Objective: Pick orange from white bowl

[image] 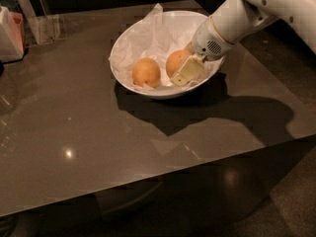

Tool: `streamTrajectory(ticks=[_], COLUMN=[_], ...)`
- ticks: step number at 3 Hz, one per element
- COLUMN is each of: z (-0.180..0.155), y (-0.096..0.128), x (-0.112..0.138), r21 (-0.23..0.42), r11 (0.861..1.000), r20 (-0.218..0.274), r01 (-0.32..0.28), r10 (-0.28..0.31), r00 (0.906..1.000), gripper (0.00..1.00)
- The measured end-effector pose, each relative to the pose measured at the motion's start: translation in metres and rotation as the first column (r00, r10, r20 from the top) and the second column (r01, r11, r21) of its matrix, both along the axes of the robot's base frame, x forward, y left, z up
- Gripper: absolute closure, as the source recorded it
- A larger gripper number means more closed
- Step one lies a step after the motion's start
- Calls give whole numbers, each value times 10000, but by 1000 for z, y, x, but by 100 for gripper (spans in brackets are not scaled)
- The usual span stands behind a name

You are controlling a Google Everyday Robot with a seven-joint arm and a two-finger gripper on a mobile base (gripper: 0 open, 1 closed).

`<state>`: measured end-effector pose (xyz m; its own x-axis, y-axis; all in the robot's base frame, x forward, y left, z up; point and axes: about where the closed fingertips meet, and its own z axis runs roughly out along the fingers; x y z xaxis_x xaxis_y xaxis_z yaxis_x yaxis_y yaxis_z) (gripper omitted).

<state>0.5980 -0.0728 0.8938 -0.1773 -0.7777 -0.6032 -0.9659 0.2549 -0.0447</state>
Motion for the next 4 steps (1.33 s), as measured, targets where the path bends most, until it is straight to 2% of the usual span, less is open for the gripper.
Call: streamTrajectory(ticks=[1, 2, 3, 4], z=[25, 56, 93, 113], y=[-7, -10, -15, -29], x=[-13, -36, -76, -115], r21=[261, 872, 1400, 1782], r11=[9996, 9938, 9836, 9774], r20=[791, 1451, 2351, 2892], r01=[-95, -691, -1134, -1139], r10=[74, 560, 782, 587], r00=[9968, 9878, 9688, 9555], gripper=[100, 100, 100, 100])
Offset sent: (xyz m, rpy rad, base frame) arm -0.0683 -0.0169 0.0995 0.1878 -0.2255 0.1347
